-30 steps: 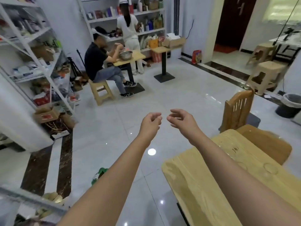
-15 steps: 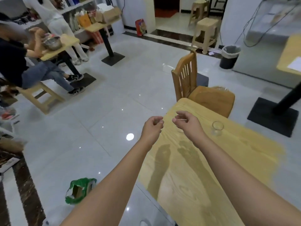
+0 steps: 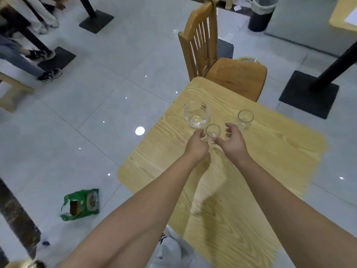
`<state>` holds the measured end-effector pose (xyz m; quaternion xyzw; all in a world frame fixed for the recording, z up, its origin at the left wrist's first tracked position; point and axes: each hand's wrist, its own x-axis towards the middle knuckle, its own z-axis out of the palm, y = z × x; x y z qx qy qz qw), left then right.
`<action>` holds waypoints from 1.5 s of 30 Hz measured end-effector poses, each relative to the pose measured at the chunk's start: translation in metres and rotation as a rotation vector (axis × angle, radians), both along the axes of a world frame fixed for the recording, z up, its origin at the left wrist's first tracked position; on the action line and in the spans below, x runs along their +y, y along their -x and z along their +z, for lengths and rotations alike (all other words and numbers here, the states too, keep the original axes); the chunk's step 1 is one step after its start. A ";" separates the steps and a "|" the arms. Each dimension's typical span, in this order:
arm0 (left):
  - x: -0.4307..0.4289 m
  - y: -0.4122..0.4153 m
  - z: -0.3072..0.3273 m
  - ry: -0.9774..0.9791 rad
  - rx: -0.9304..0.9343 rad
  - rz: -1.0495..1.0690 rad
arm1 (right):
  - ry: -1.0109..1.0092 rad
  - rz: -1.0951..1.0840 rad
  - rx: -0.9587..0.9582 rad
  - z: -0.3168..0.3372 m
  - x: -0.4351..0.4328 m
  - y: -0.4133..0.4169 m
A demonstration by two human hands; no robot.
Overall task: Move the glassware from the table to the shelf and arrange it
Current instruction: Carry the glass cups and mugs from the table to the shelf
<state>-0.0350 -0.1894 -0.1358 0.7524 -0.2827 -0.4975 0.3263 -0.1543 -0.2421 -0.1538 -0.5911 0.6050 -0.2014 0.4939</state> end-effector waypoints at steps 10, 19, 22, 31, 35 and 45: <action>-0.019 0.001 -0.030 0.016 0.007 -0.029 | -0.025 0.101 0.091 -0.046 -0.014 -0.016; -0.020 -0.004 -0.042 -0.002 0.002 -0.073 | 0.059 0.067 0.107 -0.049 -0.016 -0.024; -0.016 -0.005 -0.041 0.019 -0.003 -0.066 | 0.054 0.058 0.066 -0.045 -0.013 -0.025; 0.016 -0.024 -0.012 0.176 -0.043 0.085 | 0.109 0.154 -0.027 -0.006 0.006 -0.044; 0.035 -0.048 0.018 0.268 -0.079 0.139 | 0.172 0.205 -0.077 0.034 0.022 -0.068; 0.139 -0.138 0.124 0.481 -0.198 0.362 | 0.296 0.444 -0.227 0.155 0.102 -0.171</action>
